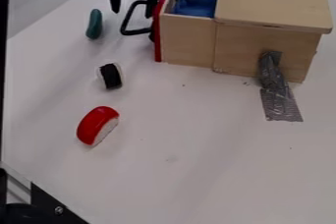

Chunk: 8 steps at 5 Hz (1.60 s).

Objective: Close the drawer

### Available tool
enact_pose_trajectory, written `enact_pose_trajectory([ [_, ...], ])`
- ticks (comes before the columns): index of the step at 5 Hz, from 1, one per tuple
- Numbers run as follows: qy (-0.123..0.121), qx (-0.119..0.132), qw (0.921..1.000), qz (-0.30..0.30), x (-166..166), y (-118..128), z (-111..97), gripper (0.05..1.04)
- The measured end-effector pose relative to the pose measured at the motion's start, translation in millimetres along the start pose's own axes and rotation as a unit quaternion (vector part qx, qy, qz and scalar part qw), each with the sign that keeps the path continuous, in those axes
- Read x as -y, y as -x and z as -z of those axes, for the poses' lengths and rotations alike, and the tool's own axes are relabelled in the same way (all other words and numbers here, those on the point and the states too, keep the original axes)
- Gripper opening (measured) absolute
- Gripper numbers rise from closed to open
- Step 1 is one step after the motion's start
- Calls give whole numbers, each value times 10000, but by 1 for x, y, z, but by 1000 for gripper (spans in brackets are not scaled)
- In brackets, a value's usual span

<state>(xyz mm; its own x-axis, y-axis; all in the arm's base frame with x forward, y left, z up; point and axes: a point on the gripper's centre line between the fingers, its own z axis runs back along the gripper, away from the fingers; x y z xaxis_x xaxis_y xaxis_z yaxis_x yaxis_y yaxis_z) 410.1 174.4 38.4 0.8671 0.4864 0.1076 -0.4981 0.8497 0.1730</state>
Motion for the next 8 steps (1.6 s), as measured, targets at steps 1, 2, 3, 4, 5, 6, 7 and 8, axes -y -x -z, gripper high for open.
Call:
enact_pose_trajectory([
  [1, 32, 20, 10000, 35, 0, 7, 0, 997],
  [2, 45, 74, 9998, 169, 2, 23, -5, 998],
  [3, 76, 149, 9992, 364, 13, 32, -12, 998],
  [4, 101, 181, 9989, 417, 16, 35, -12, 998],
  [5, 139, 179, 9986, 476, 17, 35, -14, 998],
  [6, 91, 236, 9982, 544, 19, 37, -17, 998],
  [7, 27, 308, 9970, 706, 29, 40, -15, 998],
  [8, -47, 366, 9956, 863, 38, 45, -13, 998],
])
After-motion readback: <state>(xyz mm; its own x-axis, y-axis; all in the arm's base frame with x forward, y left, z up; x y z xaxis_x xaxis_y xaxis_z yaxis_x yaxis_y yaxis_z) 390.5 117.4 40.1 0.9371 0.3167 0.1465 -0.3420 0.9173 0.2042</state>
